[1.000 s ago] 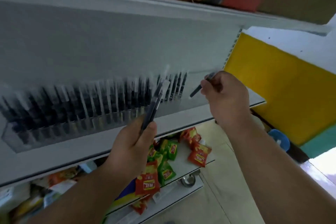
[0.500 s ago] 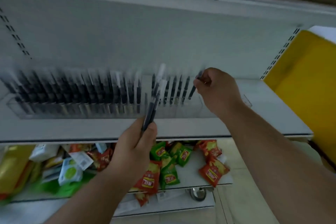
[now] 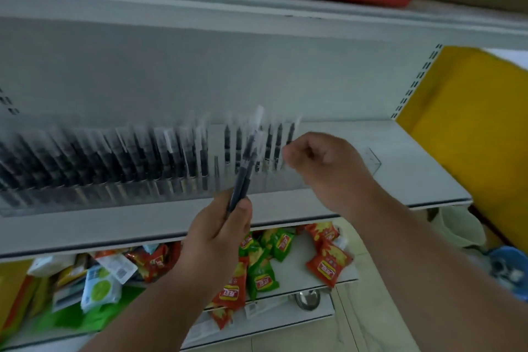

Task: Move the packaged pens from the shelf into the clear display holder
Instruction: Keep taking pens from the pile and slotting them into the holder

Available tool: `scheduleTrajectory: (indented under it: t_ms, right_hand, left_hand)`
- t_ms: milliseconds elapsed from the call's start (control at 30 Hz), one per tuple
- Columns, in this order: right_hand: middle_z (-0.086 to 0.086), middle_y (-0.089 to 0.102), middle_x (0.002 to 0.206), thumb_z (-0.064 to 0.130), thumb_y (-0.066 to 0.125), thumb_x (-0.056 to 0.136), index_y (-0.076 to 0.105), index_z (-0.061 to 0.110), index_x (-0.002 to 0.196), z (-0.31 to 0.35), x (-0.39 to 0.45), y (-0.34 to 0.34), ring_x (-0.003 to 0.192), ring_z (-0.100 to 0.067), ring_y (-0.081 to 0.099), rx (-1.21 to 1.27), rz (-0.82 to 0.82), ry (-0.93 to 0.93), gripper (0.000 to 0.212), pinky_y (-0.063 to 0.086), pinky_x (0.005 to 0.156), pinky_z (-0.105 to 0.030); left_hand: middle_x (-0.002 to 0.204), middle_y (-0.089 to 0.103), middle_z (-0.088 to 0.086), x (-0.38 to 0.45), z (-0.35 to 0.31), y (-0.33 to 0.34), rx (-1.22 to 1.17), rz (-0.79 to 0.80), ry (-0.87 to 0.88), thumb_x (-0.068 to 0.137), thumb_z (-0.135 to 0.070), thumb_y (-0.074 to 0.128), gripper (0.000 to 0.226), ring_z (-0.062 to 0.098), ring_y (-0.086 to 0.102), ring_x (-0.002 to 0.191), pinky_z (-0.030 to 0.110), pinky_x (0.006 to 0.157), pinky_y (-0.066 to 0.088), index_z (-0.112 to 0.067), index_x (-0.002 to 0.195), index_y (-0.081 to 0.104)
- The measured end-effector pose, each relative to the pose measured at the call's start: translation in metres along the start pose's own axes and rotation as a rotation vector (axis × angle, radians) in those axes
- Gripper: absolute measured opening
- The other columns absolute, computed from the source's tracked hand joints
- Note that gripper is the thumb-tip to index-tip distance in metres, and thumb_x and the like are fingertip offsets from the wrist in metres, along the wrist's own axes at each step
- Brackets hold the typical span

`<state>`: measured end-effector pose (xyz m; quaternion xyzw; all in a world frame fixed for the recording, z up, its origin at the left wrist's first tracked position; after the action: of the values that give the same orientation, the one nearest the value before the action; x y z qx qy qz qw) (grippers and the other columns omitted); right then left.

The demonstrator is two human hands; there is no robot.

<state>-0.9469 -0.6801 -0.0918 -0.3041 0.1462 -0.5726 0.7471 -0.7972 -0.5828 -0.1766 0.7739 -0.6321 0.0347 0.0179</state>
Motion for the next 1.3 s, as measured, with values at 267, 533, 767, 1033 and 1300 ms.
scheduleTrajectory:
  t_ms: [267, 533, 767, 1033, 1300]
  right_hand:
    - [-0.009, 0.063, 0.065, 0.017, 0.063, 0.093, 0.067, 0.008, 0.080, -0.012, -0.021, -0.009, 0.054, -0.016, 0.050, 0.508, -0.043, 0.052, 0.016, 0.036, 0.050, -0.023]
    - [0.003, 0.068, 0.072, 0.030, 0.066, 0.092, 0.070, 0.020, 0.082, -0.020, 0.024, -0.074, 0.064, -0.016, 0.064, 0.119, -0.368, -0.078, 0.015, 0.056, 0.063, -0.034]
    - [0.015, 0.061, 0.071, 0.034, 0.063, 0.093, 0.067, 0.024, 0.082, -0.017, 0.057, -0.046, 0.063, -0.003, 0.056, -0.122, -0.136, -0.181, 0.014, 0.040, 0.055, -0.015]
    - [0.011, 0.061, 0.078, 0.044, 0.066, 0.089, 0.054, 0.027, 0.073, -0.035, 0.067, -0.021, 0.070, -0.006, 0.055, -0.285, -0.013, -0.165, 0.026, 0.035, 0.054, -0.018]
    - [0.000, 0.070, 0.078, 0.039, 0.064, 0.089, 0.065, 0.021, 0.084, -0.006, 0.026, -0.019, 0.060, -0.011, 0.058, 0.233, 0.138, -0.118, 0.020, 0.050, 0.056, -0.028]
  left_hand:
    - [0.062, 0.040, -0.004, 0.001, 0.001, 0.030, -0.032, 0.119, -0.018, 0.092, -0.037, 0.046, 0.024, 0.013, 0.032, 0.053, 0.028, 0.051, 0.028, -0.027, 0.071, 0.053]
    - [0.060, 0.037, -0.004, 0.012, -0.008, 0.022, 0.044, -0.085, 0.062, 0.104, -0.017, 0.041, 0.033, 0.011, 0.033, 0.053, 0.019, 0.051, 0.031, -0.015, 0.072, 0.044]
    - [0.060, 0.037, -0.003, 0.014, -0.004, 0.031, 0.015, -0.177, 0.045, 0.090, -0.033, 0.043, 0.026, 0.014, 0.033, 0.054, 0.025, 0.053, 0.030, -0.027, 0.065, 0.046]
    - [0.061, 0.039, -0.007, 0.009, -0.005, 0.035, 0.058, -0.262, 0.057, 0.092, -0.033, 0.042, 0.027, 0.012, 0.035, 0.056, 0.025, 0.056, 0.030, -0.031, 0.066, 0.047]
    - [0.061, 0.037, -0.006, 0.024, -0.013, 0.063, 0.081, -0.051, 0.064, 0.092, -0.030, 0.043, 0.025, 0.014, 0.034, 0.057, 0.024, 0.054, 0.031, -0.029, 0.067, 0.047]
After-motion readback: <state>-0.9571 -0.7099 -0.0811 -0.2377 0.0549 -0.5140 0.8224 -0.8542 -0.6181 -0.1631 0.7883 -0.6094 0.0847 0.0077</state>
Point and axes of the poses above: each hand's wrist, its own x-axis towards the middle knuckle, its own y-axis out of the palm, z = x × y, the point moved 9 cm from there along x, towards the middle knuckle
